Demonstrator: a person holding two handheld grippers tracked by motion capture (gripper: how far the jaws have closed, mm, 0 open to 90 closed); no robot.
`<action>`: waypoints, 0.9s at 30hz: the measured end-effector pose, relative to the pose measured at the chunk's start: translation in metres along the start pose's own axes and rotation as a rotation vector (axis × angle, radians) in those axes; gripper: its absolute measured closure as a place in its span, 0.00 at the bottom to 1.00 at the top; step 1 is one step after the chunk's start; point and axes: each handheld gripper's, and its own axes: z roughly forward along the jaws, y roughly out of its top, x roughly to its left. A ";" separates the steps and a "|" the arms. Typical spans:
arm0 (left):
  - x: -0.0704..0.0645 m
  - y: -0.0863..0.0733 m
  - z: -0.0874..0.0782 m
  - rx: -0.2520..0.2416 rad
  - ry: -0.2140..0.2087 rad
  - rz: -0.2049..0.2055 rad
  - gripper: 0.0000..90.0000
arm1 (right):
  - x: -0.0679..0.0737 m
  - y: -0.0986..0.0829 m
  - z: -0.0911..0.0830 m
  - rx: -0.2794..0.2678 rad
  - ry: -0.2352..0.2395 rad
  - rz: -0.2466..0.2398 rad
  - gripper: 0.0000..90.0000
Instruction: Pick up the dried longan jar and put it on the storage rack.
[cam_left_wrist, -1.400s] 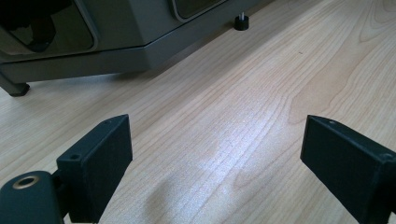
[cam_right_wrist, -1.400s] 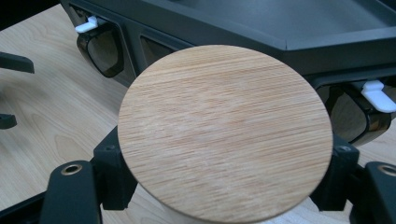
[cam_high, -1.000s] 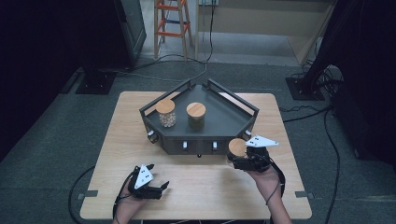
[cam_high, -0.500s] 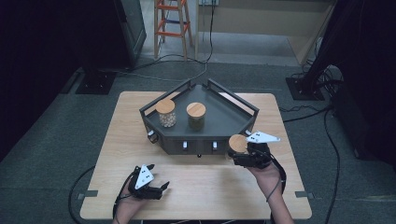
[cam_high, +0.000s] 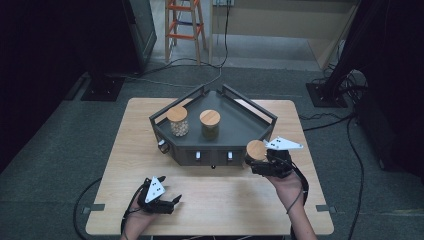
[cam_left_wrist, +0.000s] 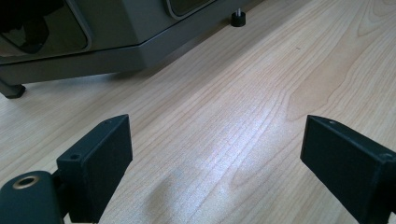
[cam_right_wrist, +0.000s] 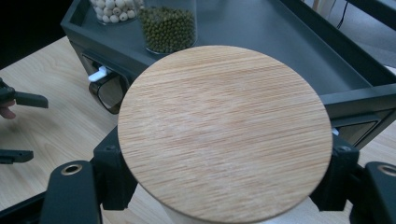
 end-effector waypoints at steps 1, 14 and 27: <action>0.000 0.000 0.000 0.000 0.000 0.000 0.10 | -0.001 0.001 0.000 -0.001 0.001 0.001 0.28; 0.000 0.001 0.000 0.005 -0.001 0.008 0.10 | -0.002 0.013 -0.003 -0.012 0.002 0.001 0.28; 0.000 0.002 0.001 0.010 -0.004 0.013 0.10 | -0.001 0.021 -0.001 -0.008 0.006 -0.010 0.28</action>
